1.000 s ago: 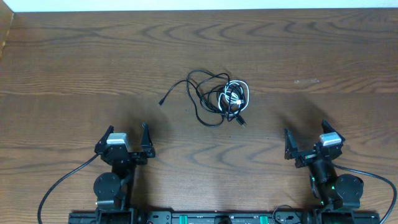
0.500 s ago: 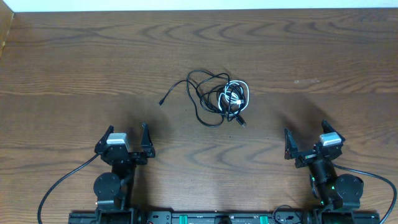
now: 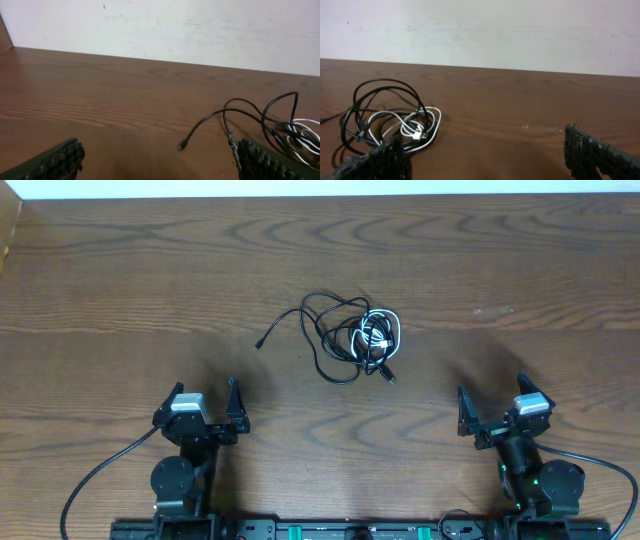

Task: Untangle cables

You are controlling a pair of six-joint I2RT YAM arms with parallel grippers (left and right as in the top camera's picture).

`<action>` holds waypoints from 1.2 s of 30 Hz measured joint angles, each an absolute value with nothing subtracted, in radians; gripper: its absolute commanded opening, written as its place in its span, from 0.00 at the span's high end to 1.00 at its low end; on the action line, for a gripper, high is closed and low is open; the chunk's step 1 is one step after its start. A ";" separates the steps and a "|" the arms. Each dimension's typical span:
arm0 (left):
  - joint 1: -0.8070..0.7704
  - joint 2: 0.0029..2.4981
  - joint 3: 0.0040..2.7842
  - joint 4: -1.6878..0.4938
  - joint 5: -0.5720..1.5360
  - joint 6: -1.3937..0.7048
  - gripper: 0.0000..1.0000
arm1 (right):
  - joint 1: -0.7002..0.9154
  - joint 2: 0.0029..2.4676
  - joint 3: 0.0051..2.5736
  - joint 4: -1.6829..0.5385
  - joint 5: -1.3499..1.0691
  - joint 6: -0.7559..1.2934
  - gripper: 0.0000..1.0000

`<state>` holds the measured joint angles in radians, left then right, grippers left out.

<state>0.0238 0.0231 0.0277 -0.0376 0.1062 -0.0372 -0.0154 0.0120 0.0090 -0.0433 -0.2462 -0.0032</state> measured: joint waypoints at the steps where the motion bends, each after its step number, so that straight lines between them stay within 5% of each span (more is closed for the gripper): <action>1: 0.024 0.026 0.028 -0.038 0.106 -0.038 0.02 | -0.015 0.012 0.009 -0.039 -0.246 -0.003 0.01; 20: 0.024 0.397 0.178 -0.004 0.076 -0.055 0.03 | -0.015 0.259 0.105 -0.078 -0.276 0.015 0.01; 36: 0.020 0.831 0.883 -0.507 0.169 -0.055 0.02 | -0.015 0.679 0.602 -0.421 -0.337 0.019 0.01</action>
